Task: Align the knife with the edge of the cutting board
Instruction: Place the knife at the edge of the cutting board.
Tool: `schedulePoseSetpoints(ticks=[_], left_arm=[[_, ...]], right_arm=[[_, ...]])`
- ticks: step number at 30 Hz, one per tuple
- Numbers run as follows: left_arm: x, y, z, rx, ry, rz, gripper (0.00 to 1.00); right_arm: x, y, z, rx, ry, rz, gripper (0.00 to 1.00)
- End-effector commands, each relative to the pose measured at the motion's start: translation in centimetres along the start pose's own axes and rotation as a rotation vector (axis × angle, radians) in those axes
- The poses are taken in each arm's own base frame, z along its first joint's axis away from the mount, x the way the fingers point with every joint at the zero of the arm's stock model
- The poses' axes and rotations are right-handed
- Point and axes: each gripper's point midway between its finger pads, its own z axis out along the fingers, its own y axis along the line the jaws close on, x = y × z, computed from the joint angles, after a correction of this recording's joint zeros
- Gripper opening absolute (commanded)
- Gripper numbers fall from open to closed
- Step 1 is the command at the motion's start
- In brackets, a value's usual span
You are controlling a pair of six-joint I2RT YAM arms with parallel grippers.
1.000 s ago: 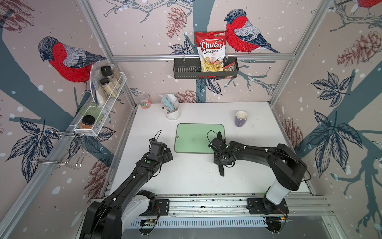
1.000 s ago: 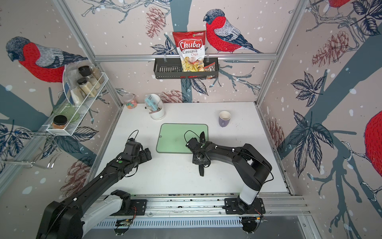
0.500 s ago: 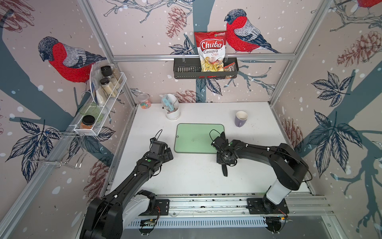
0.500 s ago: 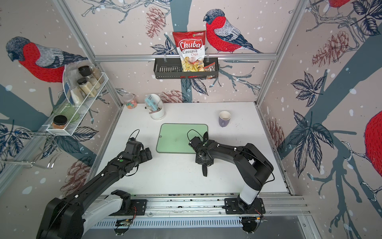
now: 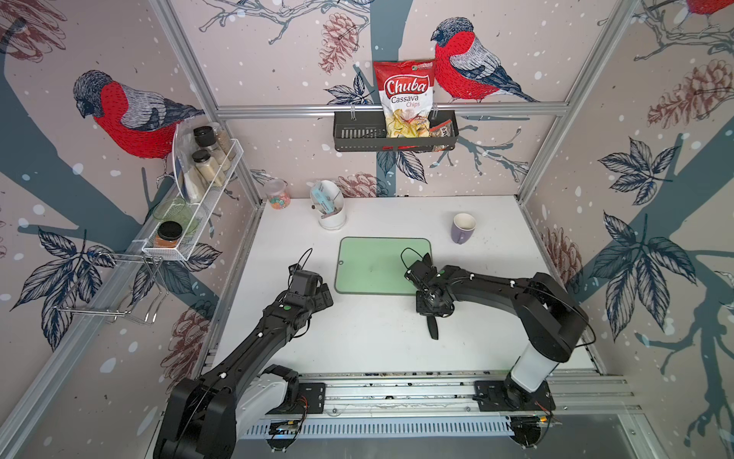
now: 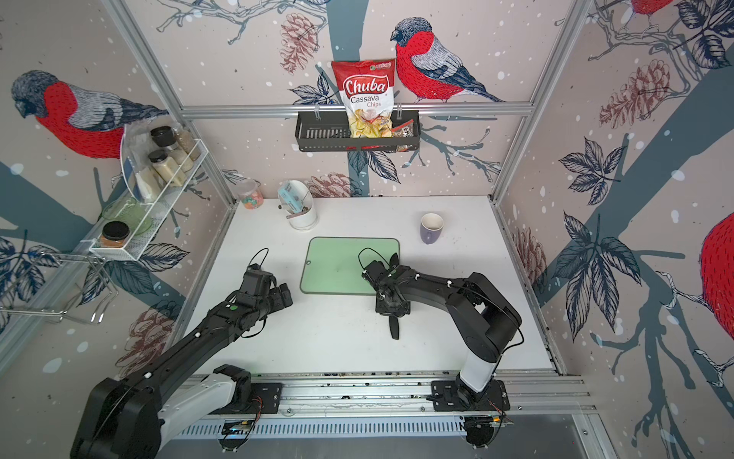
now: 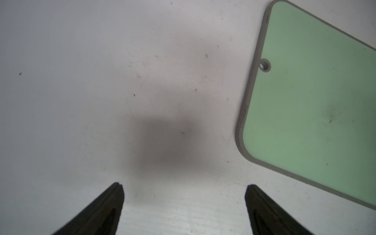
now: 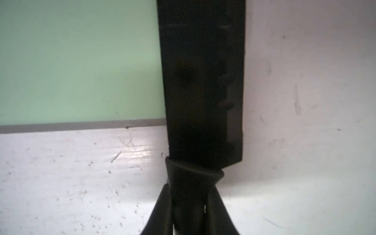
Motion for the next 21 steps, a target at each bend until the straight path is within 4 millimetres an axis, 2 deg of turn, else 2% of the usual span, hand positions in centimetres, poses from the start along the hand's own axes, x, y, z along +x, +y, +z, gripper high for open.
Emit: schedulePoseSetpoints(ticks=[1, 21], left_arm=[[-0.6, -0.2, -0.1, 0.002, -0.025, 0.0, 0.95], [-0.6, -0.2, -0.2, 0.007, -0.031, 0.0, 0.95]], right_arm=[[0.4, 0.2, 0.2, -0.013, 0.03, -0.002, 0.03], [0.0, 1.5, -0.2, -0.069, 0.027, 0.029, 0.03]])
